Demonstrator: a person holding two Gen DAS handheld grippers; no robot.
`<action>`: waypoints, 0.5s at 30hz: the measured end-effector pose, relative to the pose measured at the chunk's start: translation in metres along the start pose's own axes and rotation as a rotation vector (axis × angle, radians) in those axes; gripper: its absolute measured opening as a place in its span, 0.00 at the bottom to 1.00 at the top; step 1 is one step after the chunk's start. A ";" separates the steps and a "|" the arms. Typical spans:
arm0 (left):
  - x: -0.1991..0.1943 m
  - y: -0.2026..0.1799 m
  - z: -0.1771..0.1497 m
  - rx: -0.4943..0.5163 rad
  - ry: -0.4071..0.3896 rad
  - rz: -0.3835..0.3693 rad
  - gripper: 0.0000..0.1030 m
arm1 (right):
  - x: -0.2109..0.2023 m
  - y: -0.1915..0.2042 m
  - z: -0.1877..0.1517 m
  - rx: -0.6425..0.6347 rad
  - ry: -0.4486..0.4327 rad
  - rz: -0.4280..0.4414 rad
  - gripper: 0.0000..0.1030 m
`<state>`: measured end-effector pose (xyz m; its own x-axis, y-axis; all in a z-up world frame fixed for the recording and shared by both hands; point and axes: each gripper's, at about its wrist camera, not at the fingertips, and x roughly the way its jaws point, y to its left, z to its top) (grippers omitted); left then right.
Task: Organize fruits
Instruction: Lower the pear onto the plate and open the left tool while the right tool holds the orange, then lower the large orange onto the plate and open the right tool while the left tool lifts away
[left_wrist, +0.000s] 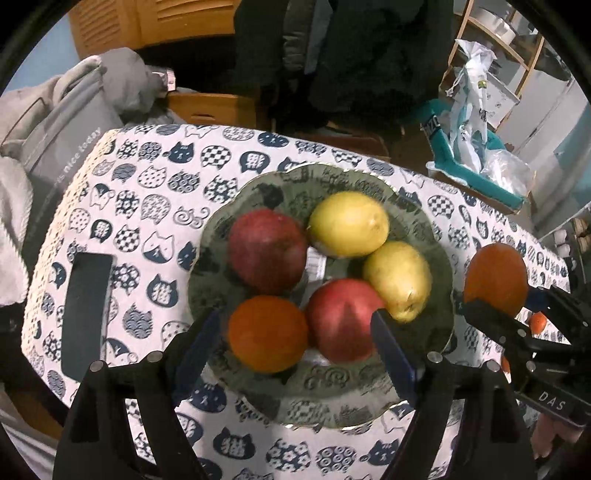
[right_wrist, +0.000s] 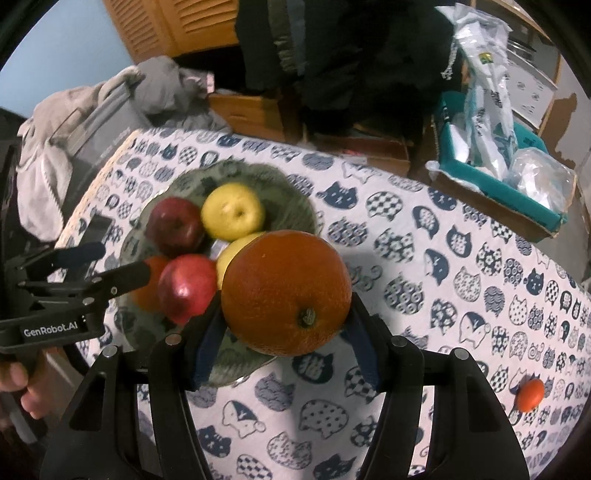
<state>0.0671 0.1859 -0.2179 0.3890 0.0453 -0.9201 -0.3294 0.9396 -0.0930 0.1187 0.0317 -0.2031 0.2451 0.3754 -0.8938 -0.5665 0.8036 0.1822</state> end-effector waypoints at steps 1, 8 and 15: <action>0.000 0.002 -0.003 0.000 0.001 0.001 0.82 | 0.002 0.004 -0.003 -0.005 0.010 0.008 0.61; 0.001 0.017 -0.022 -0.002 0.023 0.023 0.82 | 0.016 0.019 -0.012 -0.012 0.061 0.029 0.61; 0.000 0.030 -0.033 -0.029 0.043 0.017 0.82 | 0.027 0.031 -0.015 -0.032 0.107 0.033 0.63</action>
<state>0.0290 0.2032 -0.2332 0.3464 0.0460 -0.9370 -0.3608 0.9285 -0.0879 0.0955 0.0598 -0.2276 0.1417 0.3488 -0.9264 -0.5985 0.7757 0.2005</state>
